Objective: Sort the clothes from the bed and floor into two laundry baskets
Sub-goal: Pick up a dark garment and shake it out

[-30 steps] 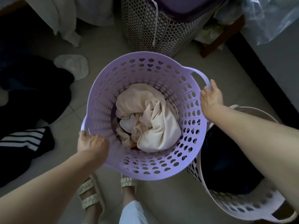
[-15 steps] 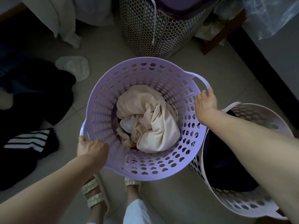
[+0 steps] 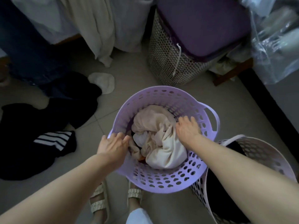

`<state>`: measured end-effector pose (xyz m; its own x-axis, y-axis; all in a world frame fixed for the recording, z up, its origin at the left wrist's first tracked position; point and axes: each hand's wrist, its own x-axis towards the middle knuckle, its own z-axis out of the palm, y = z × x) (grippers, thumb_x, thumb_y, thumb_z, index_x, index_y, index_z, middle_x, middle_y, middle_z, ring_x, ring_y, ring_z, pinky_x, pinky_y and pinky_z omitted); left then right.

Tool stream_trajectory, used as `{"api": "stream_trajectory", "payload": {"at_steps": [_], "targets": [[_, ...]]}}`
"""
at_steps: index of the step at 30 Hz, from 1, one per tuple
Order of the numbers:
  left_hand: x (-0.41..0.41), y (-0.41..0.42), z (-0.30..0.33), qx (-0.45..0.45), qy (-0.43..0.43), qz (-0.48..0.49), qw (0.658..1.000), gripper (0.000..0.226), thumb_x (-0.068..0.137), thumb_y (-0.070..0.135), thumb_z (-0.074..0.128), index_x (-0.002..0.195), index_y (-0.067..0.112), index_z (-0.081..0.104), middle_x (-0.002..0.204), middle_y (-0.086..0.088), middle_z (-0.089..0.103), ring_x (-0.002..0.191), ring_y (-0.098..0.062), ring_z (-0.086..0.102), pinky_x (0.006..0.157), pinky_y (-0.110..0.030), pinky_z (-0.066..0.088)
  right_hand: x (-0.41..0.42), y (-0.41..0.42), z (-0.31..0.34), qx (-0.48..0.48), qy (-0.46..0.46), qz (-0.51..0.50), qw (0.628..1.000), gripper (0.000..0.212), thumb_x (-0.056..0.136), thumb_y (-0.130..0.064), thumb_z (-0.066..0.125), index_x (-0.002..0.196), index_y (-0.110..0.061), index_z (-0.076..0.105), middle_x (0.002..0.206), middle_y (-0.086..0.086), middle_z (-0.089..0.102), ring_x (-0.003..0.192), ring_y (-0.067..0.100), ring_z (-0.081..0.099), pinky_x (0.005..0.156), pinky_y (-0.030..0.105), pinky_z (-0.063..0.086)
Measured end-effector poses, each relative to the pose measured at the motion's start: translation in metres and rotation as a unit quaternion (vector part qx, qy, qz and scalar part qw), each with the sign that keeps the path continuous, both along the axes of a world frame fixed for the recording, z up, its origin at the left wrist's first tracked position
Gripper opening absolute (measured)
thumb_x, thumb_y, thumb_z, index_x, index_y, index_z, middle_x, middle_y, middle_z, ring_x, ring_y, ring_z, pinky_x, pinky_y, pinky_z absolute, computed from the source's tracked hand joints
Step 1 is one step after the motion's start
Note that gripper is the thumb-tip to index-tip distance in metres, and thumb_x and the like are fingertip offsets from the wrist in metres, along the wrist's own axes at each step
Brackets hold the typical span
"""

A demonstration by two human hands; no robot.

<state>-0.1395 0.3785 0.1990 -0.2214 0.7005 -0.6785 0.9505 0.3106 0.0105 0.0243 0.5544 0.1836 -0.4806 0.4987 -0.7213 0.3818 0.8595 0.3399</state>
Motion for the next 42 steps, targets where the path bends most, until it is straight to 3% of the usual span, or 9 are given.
{"api": "stream_trajectory", "payload": {"at_steps": [13, 15, 17, 19, 23, 26, 29, 39, 42], "targets": [[-0.1, -0.06, 0.037, 0.031, 0.008, 0.155, 0.987, 0.045, 0.086, 0.016, 0.051, 0.13, 0.021, 0.039, 0.135, -0.005, 0.036, 0.123, -0.026, 0.042, 0.093, -0.038, 0.038, -0.162, -0.08, 0.031, -0.091, 0.128, 0.085, 0.984, 0.04, 0.097, -0.011, 0.023, 0.131, -0.005, 0.043, 0.134, 0.017, 0.04, 0.123, 0.032, 0.041, 0.102, 0.041, 0.03], [-0.121, -0.079, 0.032, 0.025, 0.007, 0.171, 0.985, 0.046, 0.087, 0.017, 0.051, 0.13, 0.02, 0.038, 0.136, -0.006, 0.035, 0.124, -0.026, 0.042, 0.094, -0.038, 0.038, -0.193, -0.099, 0.029, -0.096, 0.179, 0.1, 0.974, 0.049, 0.085, -0.008, 0.017, 0.117, -0.002, 0.054, 0.119, 0.019, 0.05, 0.11, 0.034, 0.052, 0.092, 0.04, 0.04], [-0.144, -0.101, 0.025, 0.02, 0.011, 0.188, 0.982, 0.045, 0.087, 0.02, 0.054, 0.13, 0.019, 0.039, 0.136, -0.007, 0.035, 0.123, -0.027, 0.042, 0.094, -0.039, 0.037, -0.226, -0.12, 0.026, -0.087, 0.212, 0.103, 0.968, 0.041, 0.074, -0.009, 0.026, 0.083, -0.002, 0.066, 0.086, 0.019, 0.059, 0.077, 0.034, 0.064, 0.067, 0.037, 0.05], [-0.171, -0.128, 0.017, 0.013, 0.006, 0.208, 0.978, 0.045, 0.087, 0.021, 0.054, 0.129, 0.019, 0.039, 0.133, -0.007, 0.035, 0.122, -0.027, 0.042, 0.094, -0.039, 0.037, -0.258, -0.141, 0.017, -0.084, 0.218, 0.125, 0.964, 0.031, 0.072, -0.011, 0.035, 0.067, -0.004, 0.065, 0.072, 0.015, 0.058, 0.061, 0.031, 0.062, 0.057, 0.033, 0.05], [-0.22, -0.171, 0.005, -0.005, 0.002, 0.224, 0.975, 0.047, 0.086, 0.018, 0.054, 0.131, 0.019, 0.038, 0.134, -0.007, 0.035, 0.123, -0.026, 0.041, 0.092, -0.037, 0.037, -0.305, -0.175, -0.008, -0.101, 0.21, 0.135, 0.963, 0.035, 0.062, -0.015, 0.028, 0.048, -0.01, 0.059, 0.053, 0.008, 0.054, 0.042, 0.025, 0.056, 0.042, 0.025, 0.044], [-0.262, -0.206, -0.006, -0.024, -0.008, 0.234, 0.972, 0.051, 0.087, 0.021, 0.055, 0.134, 0.018, 0.035, 0.135, -0.007, 0.034, 0.124, -0.026, 0.04, 0.092, -0.037, 0.037, -0.347, -0.213, -0.005, -0.125, 0.165, 0.147, 0.967, 0.036, 0.075, -0.007, 0.031, 0.076, -0.002, 0.066, 0.078, 0.017, 0.06, 0.069, 0.034, 0.063, 0.063, 0.036, 0.051], [-0.293, -0.232, -0.02, -0.054, -0.02, 0.248, 0.967, 0.051, 0.087, 0.019, 0.054, 0.134, 0.018, 0.035, 0.139, -0.008, 0.033, 0.124, -0.027, 0.039, 0.094, -0.038, 0.036, -0.371, -0.233, -0.021, -0.162, 0.117, 0.162, 0.966, 0.032, 0.09, -0.005, 0.037, 0.121, -0.004, 0.048, 0.121, 0.016, 0.047, 0.114, 0.029, 0.048, 0.096, 0.036, 0.036], [-0.331, -0.274, -0.082, -0.135, -0.056, 0.302, 0.942, 0.057, 0.084, 0.015, 0.058, 0.135, 0.02, 0.034, 0.144, -0.008, 0.028, 0.127, -0.026, 0.036, 0.096, -0.036, 0.035, -0.439, -0.282, -0.092, -0.24, 0.077, 0.159, 0.955, 0.034, 0.096, -0.009, 0.033, 0.128, -0.007, 0.041, 0.128, 0.014, 0.044, 0.119, 0.028, 0.045, 0.099, 0.037, 0.034], [-0.34, -0.274, -0.107, -0.148, -0.06, 0.324, 0.932, 0.064, 0.084, 0.015, 0.059, 0.14, 0.022, 0.03, 0.148, -0.01, 0.023, 0.131, -0.026, 0.034, 0.1, -0.037, 0.034, -0.453, -0.295, -0.121, -0.26, 0.12, 0.162, 0.944, 0.034, 0.09, -0.006, 0.045, 0.124, -0.002, 0.049, 0.117, 0.016, 0.051, 0.111, 0.032, 0.054, 0.09, 0.04, 0.044]]}}
